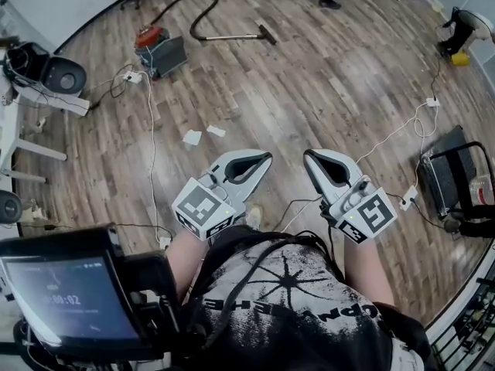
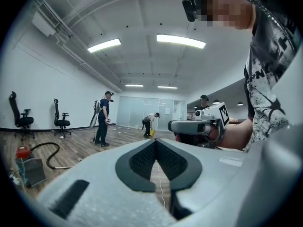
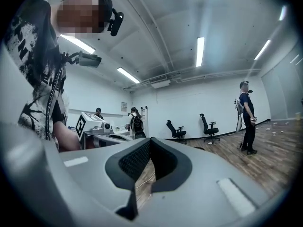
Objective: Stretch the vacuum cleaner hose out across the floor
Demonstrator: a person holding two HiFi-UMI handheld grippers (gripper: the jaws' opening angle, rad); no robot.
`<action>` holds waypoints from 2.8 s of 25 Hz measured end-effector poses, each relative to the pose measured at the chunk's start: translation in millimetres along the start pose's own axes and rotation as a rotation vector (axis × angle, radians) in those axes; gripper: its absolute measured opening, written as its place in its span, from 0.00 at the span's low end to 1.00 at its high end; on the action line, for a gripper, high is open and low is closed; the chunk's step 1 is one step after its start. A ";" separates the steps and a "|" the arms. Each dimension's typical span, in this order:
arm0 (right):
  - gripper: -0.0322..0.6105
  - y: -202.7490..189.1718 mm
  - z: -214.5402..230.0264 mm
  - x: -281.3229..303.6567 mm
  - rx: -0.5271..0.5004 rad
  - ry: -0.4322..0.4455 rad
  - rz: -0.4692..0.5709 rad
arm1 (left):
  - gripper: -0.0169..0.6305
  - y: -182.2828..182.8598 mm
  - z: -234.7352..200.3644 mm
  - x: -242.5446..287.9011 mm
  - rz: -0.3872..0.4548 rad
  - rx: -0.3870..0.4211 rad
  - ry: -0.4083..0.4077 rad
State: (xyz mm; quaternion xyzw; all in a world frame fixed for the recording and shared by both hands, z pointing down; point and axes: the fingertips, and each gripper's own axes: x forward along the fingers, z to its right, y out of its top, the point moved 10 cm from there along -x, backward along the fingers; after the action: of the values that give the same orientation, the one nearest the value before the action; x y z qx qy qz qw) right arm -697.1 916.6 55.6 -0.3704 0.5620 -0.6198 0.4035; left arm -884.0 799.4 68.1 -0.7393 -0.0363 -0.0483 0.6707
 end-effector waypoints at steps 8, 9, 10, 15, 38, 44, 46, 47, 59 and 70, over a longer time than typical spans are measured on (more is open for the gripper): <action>0.06 8.9 27.9 98.7 -0.009 0.006 -0.046 | 0.03 5.1 -102.7 -8.2 -0.011 -0.027 -0.015; 0.06 6.4 30.0 105.3 -0.012 0.006 -0.050 | 0.03 1.9 -110.3 -8.6 -0.010 -0.026 -0.016; 0.06 3.5 30.9 110.1 -0.015 0.007 -0.056 | 0.03 -1.9 -115.9 -9.0 -0.010 -0.029 -0.019; 0.06 -6.6 36.2 120.5 -0.021 -0.010 -0.066 | 0.03 -17.3 -126.2 -8.0 0.004 -0.054 -0.056; 0.06 37.7 261.6 160.2 -0.039 0.122 -0.002 | 0.03 44.5 -226.9 160.6 -0.005 -0.043 0.136; 0.06 46.4 328.0 141.7 -0.024 0.130 -0.001 | 0.03 67.9 -237.9 229.1 0.003 -0.020 0.143; 0.06 38.9 353.8 135.5 -0.018 0.139 0.006 | 0.03 65.7 -242.3 252.9 0.003 -0.013 0.156; 0.06 35.7 365.7 134.5 -0.017 0.147 0.008 | 0.03 64.9 -245.4 262.9 0.002 -0.011 0.166; 0.06 32.3 436.0 155.7 -0.002 0.228 0.025 | 0.03 73.4 -275.0 314.3 -0.029 0.014 0.237; 0.06 31.9 464.1 223.1 -0.009 0.163 -0.020 | 0.03 65.7 -358.1 318.9 -0.010 -0.026 0.198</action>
State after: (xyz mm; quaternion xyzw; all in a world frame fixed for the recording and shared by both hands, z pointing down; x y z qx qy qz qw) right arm -360.1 526.2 68.7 -0.3261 0.5921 -0.6494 0.3484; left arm -567.7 433.1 75.7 -0.7394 0.0272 -0.1249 0.6610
